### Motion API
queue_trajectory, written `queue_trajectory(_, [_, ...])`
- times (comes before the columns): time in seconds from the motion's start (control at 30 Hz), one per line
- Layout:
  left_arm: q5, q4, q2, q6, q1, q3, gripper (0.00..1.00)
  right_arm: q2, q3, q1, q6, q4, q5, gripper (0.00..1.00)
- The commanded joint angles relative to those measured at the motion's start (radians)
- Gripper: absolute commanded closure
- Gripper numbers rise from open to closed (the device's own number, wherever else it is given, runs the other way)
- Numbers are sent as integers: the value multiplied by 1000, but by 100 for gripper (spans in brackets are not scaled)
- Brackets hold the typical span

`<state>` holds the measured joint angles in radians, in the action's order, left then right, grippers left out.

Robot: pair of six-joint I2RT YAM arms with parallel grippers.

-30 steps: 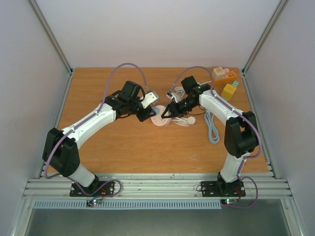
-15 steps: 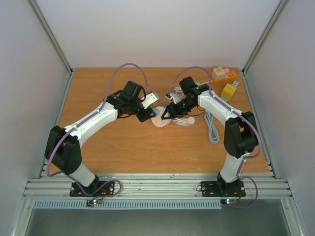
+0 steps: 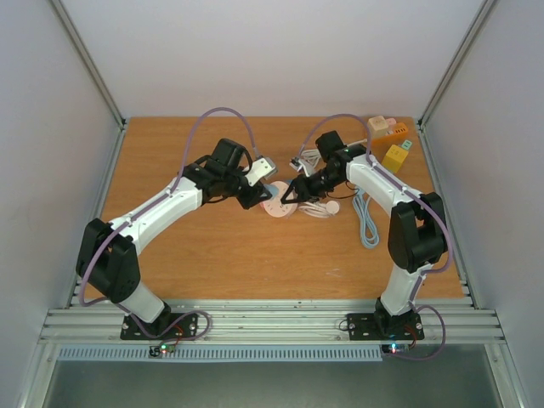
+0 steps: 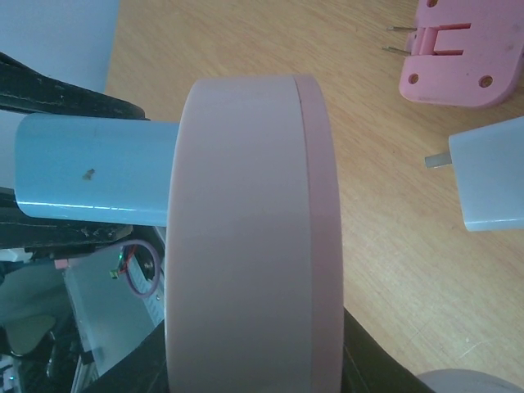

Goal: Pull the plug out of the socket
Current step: Remove the plug from the socket.

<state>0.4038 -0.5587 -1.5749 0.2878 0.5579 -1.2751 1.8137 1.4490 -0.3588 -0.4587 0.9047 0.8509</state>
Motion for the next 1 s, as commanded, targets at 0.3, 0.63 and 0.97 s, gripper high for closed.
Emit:
queue_trajectory(0.3, [24,-3,22,-47,-1,-6,100,-15,19,-41,-36,-9,-218,99])
queue_trajectory(0.63, [30,11,44,-53,-1,9,99,-23,30,6,-15,1,-74,99])
queue_trajectory(0.97, [21,25,45,-62,-1,11,100,-25,13,31,8,-20,-94,99])
